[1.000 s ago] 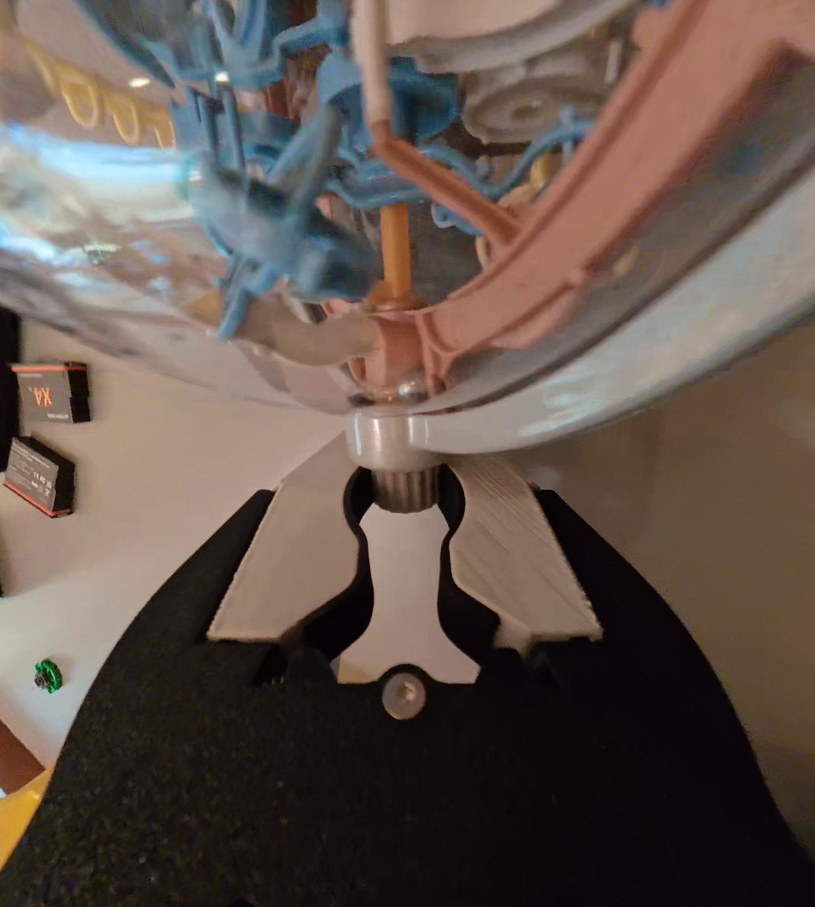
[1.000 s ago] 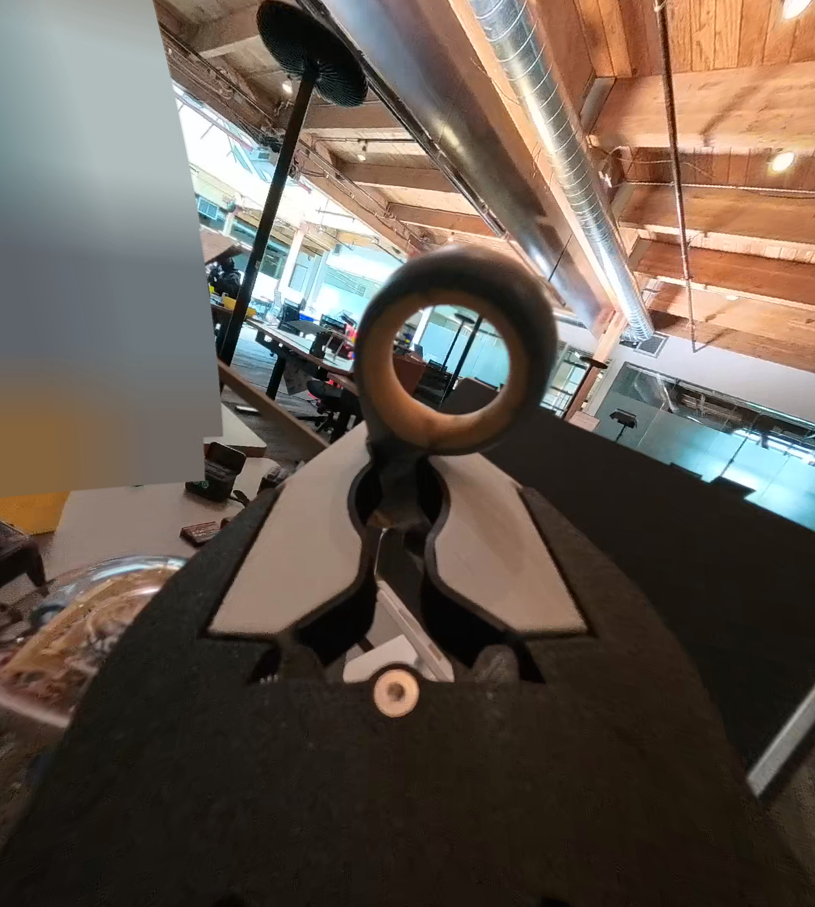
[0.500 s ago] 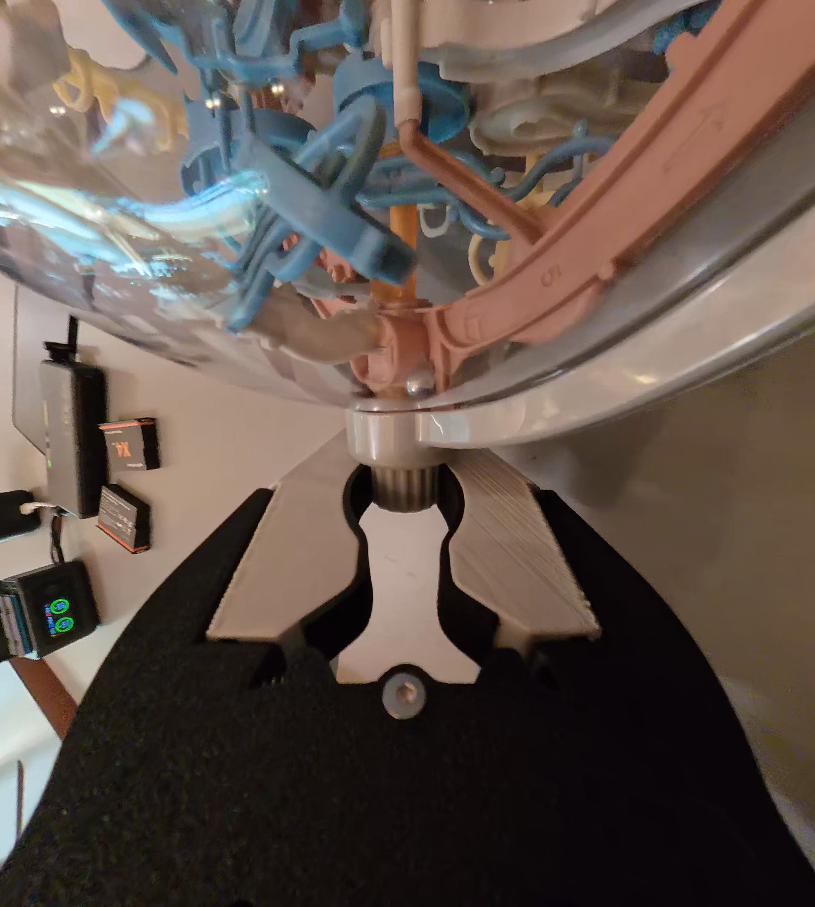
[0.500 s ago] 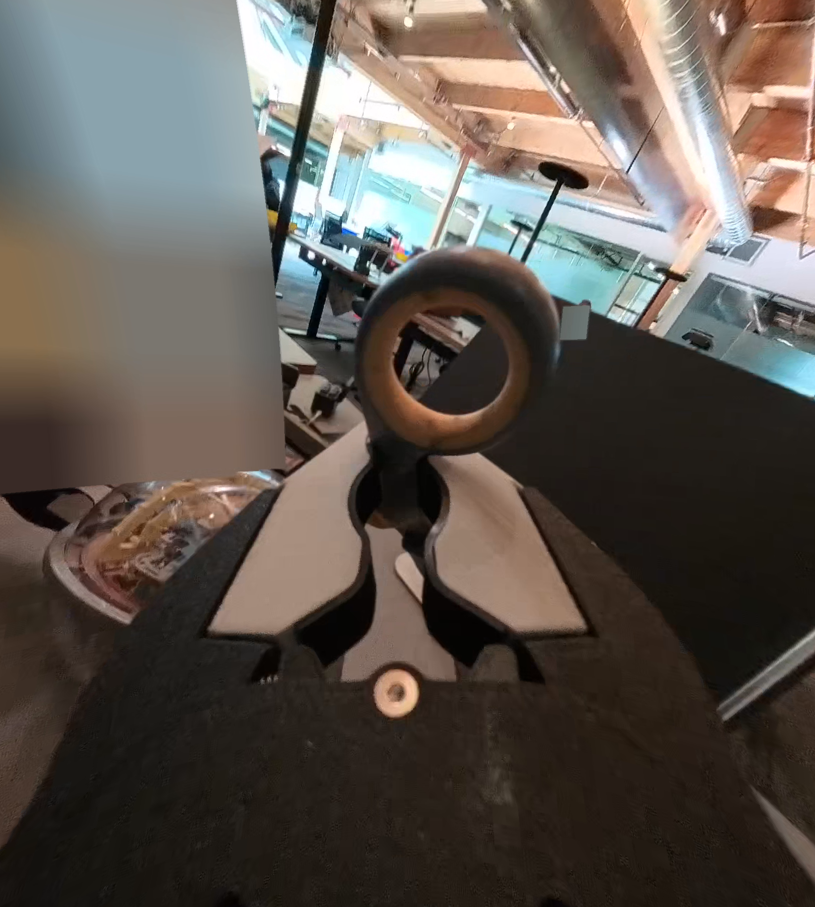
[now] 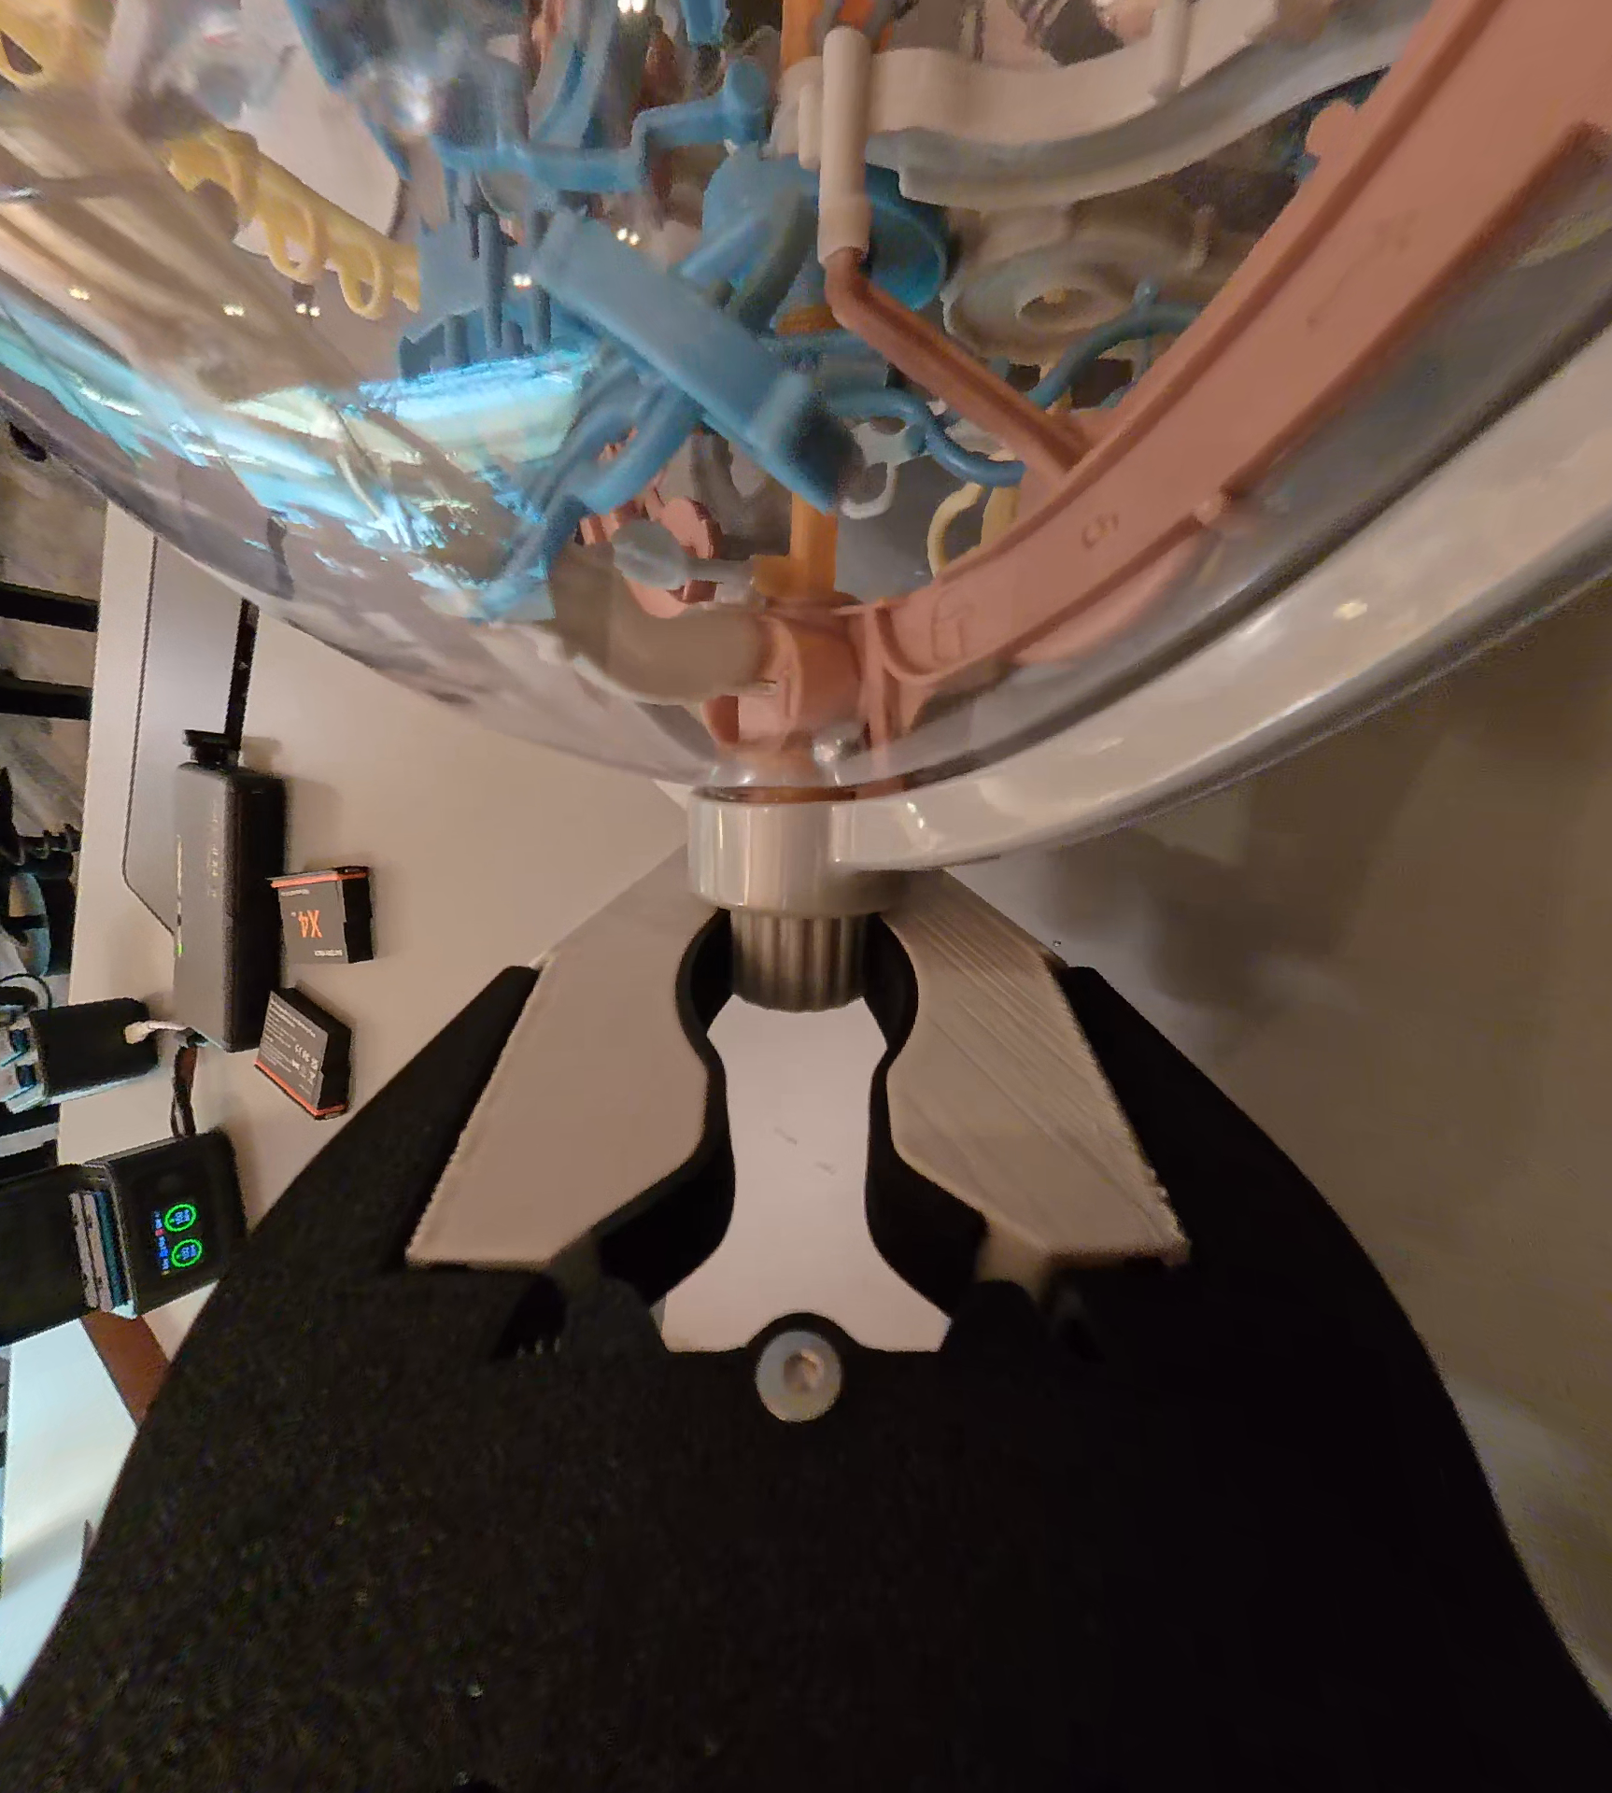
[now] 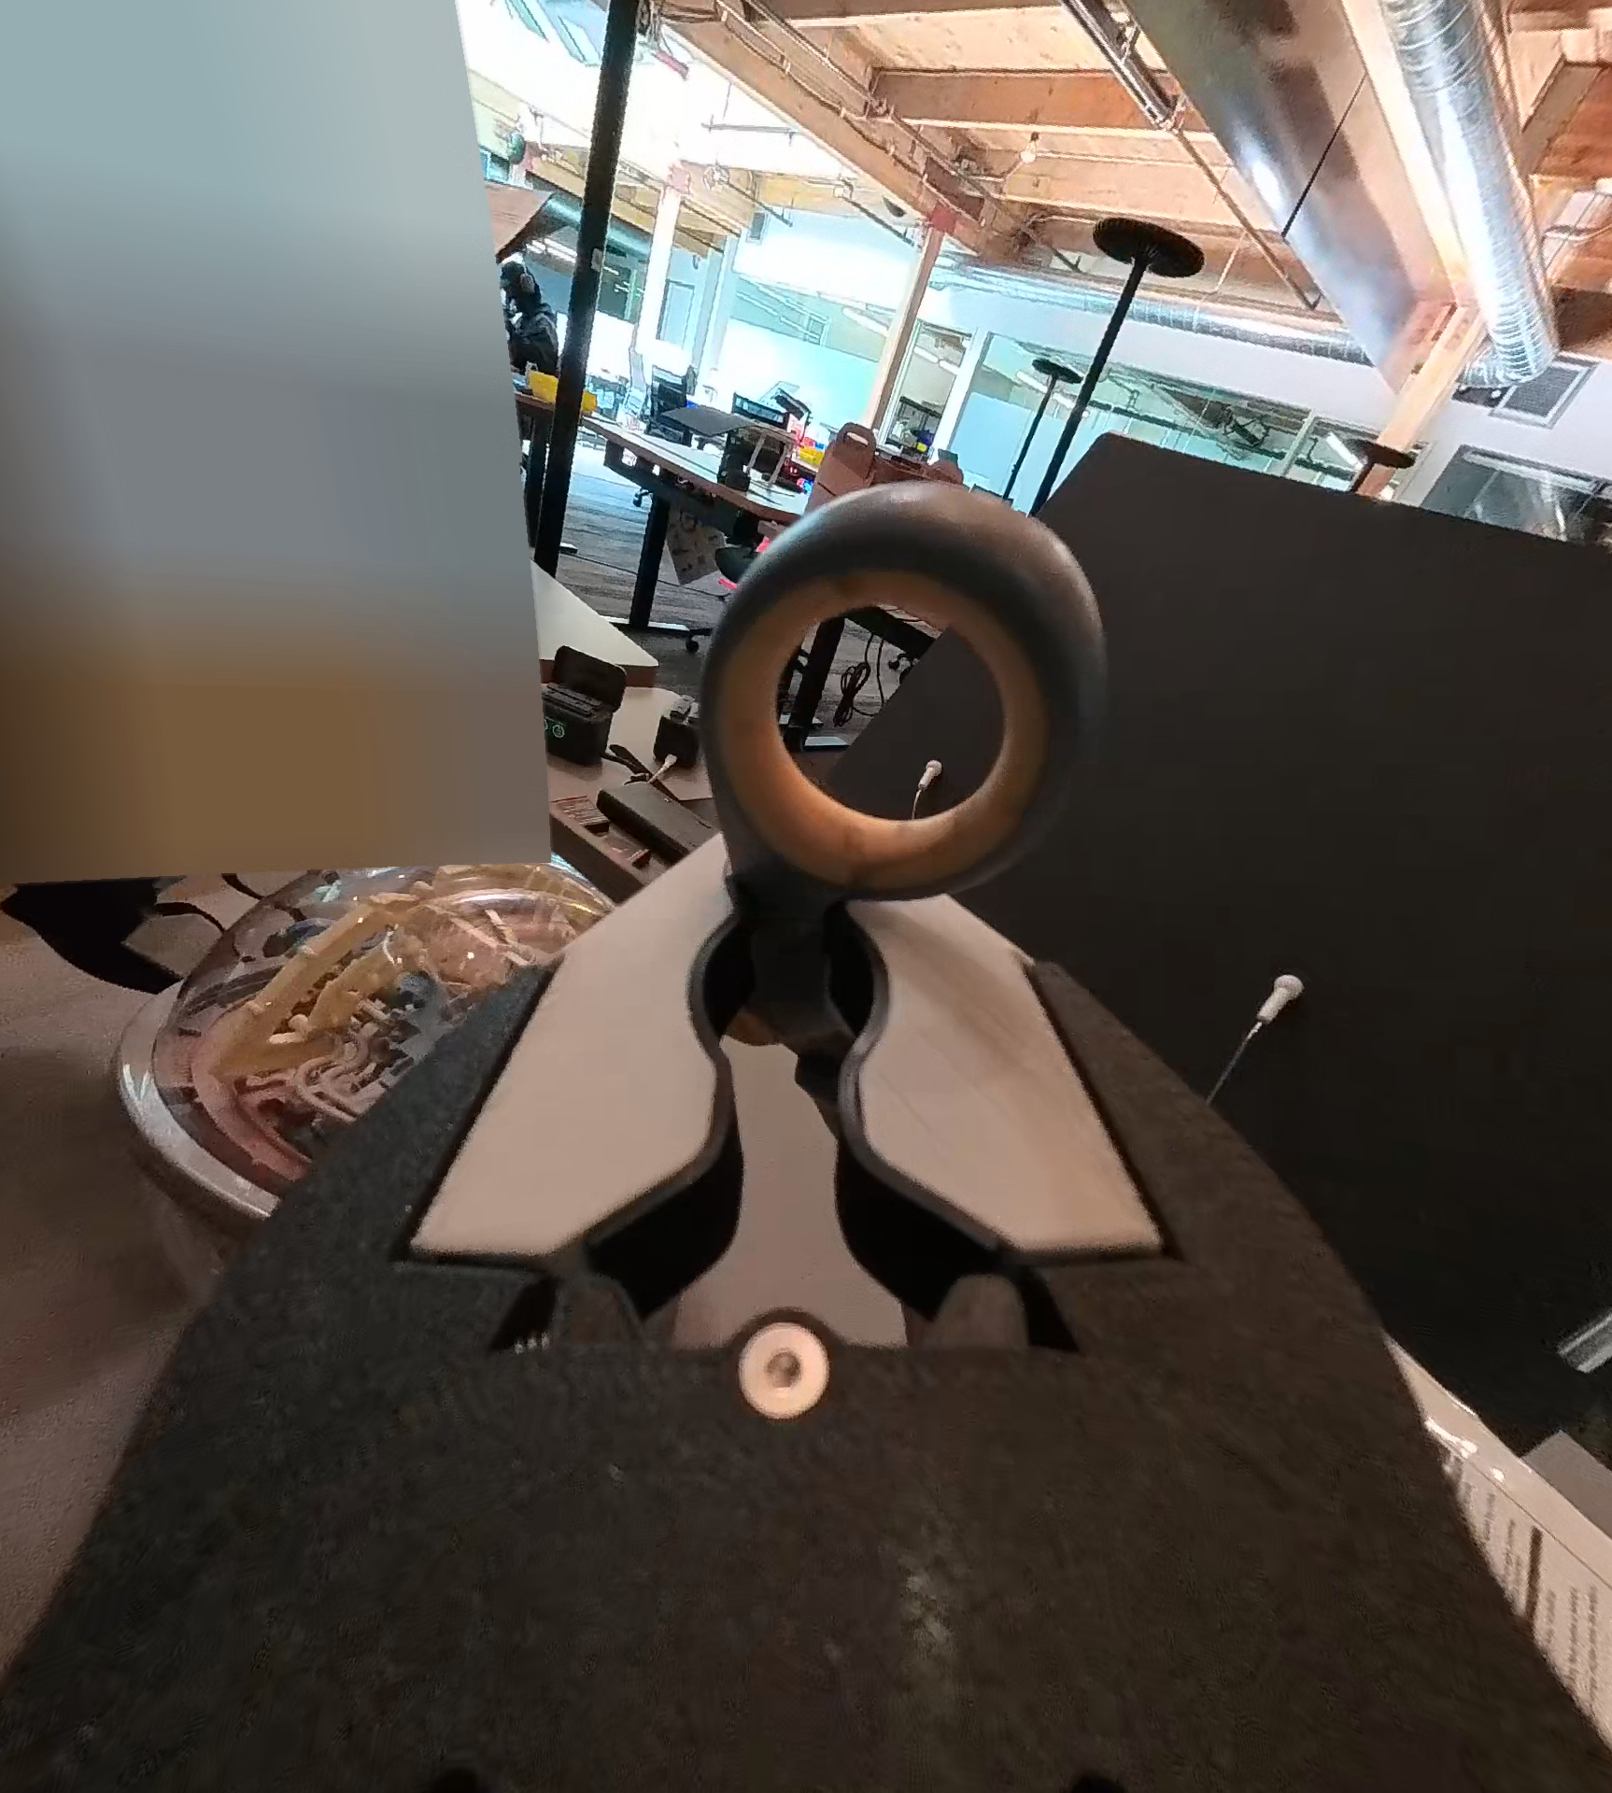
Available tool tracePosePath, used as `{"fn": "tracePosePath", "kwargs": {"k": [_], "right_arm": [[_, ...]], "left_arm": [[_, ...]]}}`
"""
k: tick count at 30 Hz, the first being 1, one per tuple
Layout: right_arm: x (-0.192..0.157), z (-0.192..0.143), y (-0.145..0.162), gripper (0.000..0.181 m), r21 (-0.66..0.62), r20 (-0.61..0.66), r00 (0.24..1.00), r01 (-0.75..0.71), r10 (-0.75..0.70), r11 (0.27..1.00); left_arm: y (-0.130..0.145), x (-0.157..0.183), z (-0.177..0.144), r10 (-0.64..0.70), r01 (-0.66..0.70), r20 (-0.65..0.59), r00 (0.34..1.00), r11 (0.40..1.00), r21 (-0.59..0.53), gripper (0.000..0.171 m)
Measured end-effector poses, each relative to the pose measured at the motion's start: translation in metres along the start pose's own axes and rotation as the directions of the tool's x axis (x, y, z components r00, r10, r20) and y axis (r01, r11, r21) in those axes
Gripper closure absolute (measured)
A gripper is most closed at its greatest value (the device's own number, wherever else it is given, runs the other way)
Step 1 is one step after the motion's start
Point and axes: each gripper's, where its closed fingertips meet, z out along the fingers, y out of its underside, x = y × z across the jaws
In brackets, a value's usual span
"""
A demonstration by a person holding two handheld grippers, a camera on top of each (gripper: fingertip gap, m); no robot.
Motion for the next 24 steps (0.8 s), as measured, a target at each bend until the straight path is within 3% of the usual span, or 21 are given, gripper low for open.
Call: {"fn": "tracePosePath", "kwargs": {"k": [8,11,14,18,24], "right_arm": [[0.003,0.004,0.002,0.173,0.002,-0.001,0.999,0.032,-0.032,0.999],[0.002,0.006,0.002,0.173,0.004,0.000,0.999,0.044,-0.044,0.999],[0.001,0.007,0.001,0.173,0.012,0.012,0.999,0.034,-0.034,0.999],[-0.001,0.007,0.002,0.174,0.007,0.010,0.998,0.060,-0.060,0.998],[-0.003,0.009,0.013,0.173,-0.044,-0.022,0.987,0.155,-0.156,0.987]], "left_arm": [[-0.001,-0.004,0.003,-0.067,0.068,-0.005,0.998,0.998,0.015,0.151],[-0.004,-0.004,-0.002,-0.119,0.121,-0.038,0.992,0.990,0.072,0.138],[-0.005,-0.005,-0.016,-0.191,0.203,-0.096,0.977,0.968,0.145,0.120],[-0.014,-0.023,-0.044,-0.270,0.287,-0.098,0.958,0.918,0.273,0.118],[-0.029,-0.032,-0.068,-0.265,0.277,-0.083,0.961,0.910,0.309,0.117]]}}
